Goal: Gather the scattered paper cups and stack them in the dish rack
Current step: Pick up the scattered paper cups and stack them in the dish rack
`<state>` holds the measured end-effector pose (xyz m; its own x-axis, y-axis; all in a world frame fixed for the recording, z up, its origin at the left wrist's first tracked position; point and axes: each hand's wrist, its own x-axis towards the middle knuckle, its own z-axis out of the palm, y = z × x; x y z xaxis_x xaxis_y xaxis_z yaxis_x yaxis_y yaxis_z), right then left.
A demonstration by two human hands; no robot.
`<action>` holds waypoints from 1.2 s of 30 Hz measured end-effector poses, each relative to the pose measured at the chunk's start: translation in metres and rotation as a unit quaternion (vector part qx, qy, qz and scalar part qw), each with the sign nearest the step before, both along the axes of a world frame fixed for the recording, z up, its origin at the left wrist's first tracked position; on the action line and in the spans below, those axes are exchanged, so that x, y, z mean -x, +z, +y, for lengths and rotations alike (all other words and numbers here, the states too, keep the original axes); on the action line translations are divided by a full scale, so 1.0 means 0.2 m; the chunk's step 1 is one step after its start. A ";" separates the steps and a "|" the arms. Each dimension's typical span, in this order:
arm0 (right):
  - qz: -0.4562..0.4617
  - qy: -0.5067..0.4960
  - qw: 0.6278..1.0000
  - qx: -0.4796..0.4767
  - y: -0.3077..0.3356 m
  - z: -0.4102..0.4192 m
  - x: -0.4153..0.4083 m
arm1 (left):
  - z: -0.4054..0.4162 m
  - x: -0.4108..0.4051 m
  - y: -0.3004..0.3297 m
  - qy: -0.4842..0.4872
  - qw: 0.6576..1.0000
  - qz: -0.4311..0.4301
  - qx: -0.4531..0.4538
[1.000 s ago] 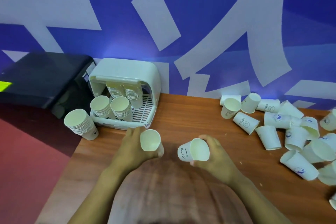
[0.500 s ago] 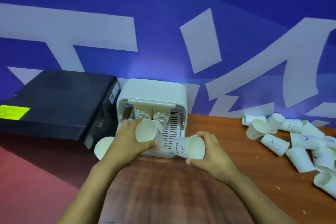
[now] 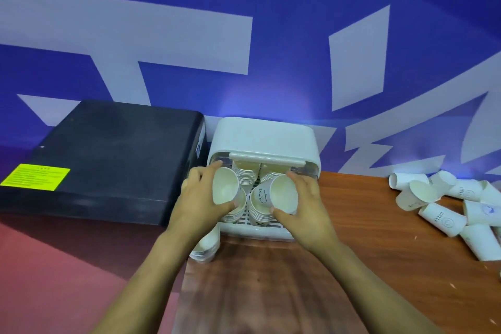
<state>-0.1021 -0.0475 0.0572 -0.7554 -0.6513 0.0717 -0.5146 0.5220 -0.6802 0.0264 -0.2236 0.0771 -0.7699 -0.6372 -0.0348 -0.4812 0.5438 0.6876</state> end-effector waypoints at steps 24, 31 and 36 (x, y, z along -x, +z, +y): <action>-0.120 0.035 0.986 -0.106 -0.09 0.39 -0.07 | 0.33 0.00 -0.12 -0.105 0.994 -0.030 -0.007; -0.094 -0.017 0.988 -0.122 -0.02 0.76 -0.06 | 0.62 0.05 -0.17 -0.153 0.983 -0.024 -0.102; -0.115 -0.040 0.988 -0.100 -0.04 1.06 0.03 | 0.88 0.17 -0.17 -0.204 0.973 -0.049 -0.096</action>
